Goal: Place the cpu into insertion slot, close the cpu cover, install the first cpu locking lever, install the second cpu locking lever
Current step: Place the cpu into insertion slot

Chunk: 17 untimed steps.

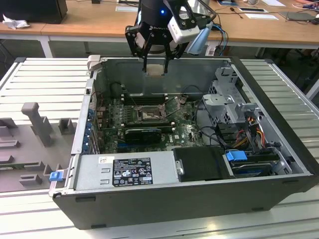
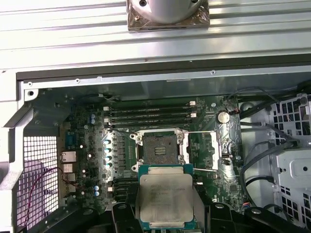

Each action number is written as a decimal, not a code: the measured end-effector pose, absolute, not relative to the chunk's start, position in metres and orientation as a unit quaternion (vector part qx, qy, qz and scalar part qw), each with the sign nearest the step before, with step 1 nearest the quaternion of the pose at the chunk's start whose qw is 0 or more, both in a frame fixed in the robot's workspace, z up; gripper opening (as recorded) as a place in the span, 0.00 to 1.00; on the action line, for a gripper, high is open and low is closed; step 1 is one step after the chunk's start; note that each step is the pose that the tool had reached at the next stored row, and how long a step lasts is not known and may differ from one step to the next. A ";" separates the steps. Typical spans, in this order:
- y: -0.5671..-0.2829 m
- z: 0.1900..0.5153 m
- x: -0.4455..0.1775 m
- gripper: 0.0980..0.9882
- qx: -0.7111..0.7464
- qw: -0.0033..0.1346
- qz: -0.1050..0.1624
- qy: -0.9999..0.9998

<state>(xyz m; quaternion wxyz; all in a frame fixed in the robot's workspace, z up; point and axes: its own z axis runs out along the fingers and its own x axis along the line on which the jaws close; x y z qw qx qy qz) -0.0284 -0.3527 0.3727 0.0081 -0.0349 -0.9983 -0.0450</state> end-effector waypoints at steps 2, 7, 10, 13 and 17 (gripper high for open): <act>-0.353 0.373 -0.028 0.48 -0.036 0.008 -0.045 -0.998; -0.353 0.373 -0.028 0.48 -0.038 0.008 -0.045 -0.998; -0.353 0.373 -0.028 0.48 -0.039 0.008 -0.045 -0.998; -0.353 0.373 -0.028 0.48 -0.040 0.008 -0.045 -0.998; -0.353 0.373 -0.028 0.48 -0.042 0.008 -0.045 -0.998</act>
